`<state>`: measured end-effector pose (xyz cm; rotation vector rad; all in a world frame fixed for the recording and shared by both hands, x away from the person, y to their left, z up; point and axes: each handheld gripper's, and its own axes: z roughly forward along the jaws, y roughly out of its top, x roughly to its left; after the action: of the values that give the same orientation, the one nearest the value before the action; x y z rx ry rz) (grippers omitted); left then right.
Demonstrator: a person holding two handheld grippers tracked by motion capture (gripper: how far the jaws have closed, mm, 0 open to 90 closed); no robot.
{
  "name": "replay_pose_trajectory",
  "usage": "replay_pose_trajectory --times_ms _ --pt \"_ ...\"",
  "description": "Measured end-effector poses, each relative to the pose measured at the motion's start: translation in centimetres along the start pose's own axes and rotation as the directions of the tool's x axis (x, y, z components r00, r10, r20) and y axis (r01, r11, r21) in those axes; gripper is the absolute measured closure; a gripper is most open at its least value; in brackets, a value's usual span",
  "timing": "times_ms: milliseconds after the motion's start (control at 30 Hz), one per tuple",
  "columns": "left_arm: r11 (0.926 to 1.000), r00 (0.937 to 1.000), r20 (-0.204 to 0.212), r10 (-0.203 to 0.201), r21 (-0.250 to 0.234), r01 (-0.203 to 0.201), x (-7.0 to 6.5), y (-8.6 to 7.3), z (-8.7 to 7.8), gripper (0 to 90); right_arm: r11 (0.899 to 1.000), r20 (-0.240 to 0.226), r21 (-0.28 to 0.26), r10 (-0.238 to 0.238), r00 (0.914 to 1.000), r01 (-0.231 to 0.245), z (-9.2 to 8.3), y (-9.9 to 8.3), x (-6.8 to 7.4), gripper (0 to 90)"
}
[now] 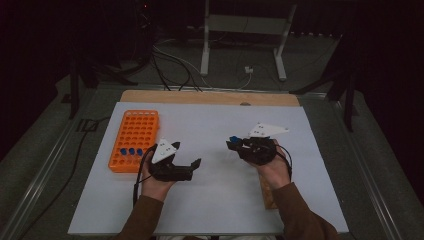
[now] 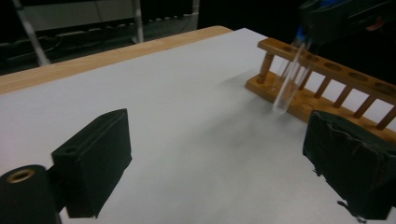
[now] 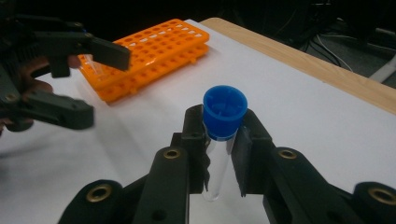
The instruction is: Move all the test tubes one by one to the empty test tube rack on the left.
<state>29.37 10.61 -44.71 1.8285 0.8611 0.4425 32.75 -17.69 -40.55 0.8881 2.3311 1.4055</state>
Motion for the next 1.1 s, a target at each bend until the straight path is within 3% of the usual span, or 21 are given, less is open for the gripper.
replay_pose_trajectory --times_ms 200,333,733,1100 --pt "0.9999 0.9988 0.050 0.003 0.010 -0.003 -1.3 0.5 1.7 17.2 1.000 -0.008 -0.004 0.012 0.9999 -0.012 0.6 0.0 0.4 76.9" --pt "0.9997 0.9982 0.059 0.009 0.024 -0.010 -2.2 0.9 2.7 22.9 1.000 -0.017 -0.006 0.015 0.9997 -0.015 0.8 0.0 0.6 76.9" --pt "0.9978 0.9970 0.042 0.065 0.008 -0.065 -4.3 1.4 4.8 53.9 1.000 -0.039 -0.007 0.019 0.9991 -0.020 1.4 0.1 1.2 76.9" --pt "0.9970 0.9965 0.032 0.077 -0.006 -0.077 -4.7 1.4 5.1 71.0 1.000 -0.047 -0.006 0.025 0.9986 -0.025 1.7 0.0 1.4 76.9"
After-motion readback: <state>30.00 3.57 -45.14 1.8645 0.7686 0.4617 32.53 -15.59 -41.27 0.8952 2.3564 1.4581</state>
